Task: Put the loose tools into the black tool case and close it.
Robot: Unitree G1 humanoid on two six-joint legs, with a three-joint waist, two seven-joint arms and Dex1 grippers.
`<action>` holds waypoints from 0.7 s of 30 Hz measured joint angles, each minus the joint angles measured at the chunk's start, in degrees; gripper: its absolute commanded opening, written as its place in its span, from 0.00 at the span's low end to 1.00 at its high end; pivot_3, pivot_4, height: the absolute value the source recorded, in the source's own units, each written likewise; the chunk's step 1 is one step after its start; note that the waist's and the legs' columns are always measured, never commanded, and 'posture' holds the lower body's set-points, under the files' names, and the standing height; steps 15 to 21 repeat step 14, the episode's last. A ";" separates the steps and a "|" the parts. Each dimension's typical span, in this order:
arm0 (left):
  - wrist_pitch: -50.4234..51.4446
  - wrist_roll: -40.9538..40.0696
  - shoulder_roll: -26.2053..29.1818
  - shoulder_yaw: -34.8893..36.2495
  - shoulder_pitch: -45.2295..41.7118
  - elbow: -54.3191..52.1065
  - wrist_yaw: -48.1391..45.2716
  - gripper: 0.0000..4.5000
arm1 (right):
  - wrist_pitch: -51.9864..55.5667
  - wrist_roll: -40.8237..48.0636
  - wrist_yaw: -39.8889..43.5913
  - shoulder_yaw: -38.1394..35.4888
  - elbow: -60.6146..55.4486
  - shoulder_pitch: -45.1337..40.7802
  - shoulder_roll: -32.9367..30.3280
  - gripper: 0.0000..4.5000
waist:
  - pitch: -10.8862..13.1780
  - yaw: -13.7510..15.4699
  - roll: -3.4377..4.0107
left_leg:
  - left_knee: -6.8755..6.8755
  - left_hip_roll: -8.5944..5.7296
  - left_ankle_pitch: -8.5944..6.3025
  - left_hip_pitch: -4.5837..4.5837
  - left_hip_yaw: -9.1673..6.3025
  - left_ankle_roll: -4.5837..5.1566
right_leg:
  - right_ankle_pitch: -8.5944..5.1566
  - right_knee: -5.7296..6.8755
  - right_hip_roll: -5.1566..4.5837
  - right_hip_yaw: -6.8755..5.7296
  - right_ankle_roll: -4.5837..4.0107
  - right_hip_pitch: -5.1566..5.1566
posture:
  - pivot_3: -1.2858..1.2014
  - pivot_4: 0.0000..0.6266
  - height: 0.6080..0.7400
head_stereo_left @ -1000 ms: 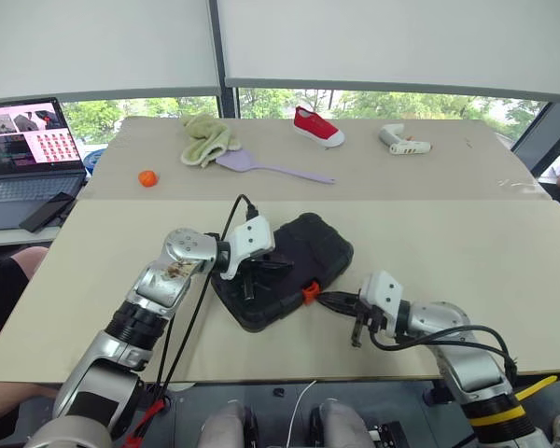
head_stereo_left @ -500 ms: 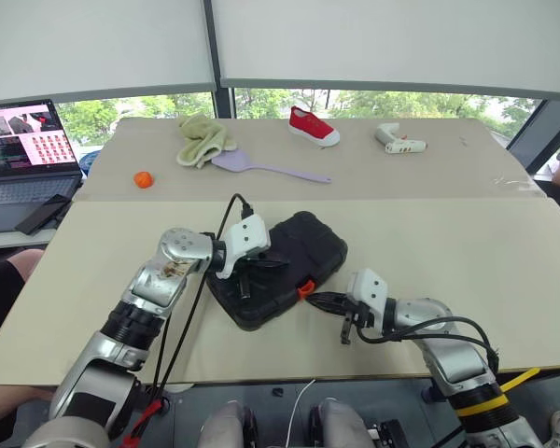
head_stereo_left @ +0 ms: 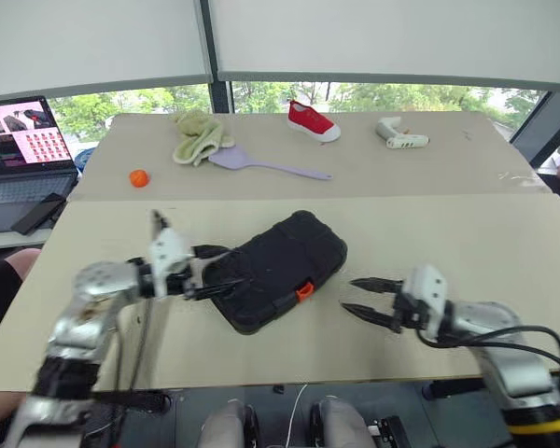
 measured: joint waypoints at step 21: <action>-10.10 4.26 0.96 11.53 17.34 2.35 7.38 1.00 | -19.74 0.03 13.00 -5.92 29.46 -8.44 -4.93 1.00 | 0.61 1.62 -0.14 | 0.14 -0.09 -0.23 -0.34 0.00 -0.27 | 0.04 -0.15 -0.34 -0.22 0.04 -0.33 | 0.52 0.24 1.00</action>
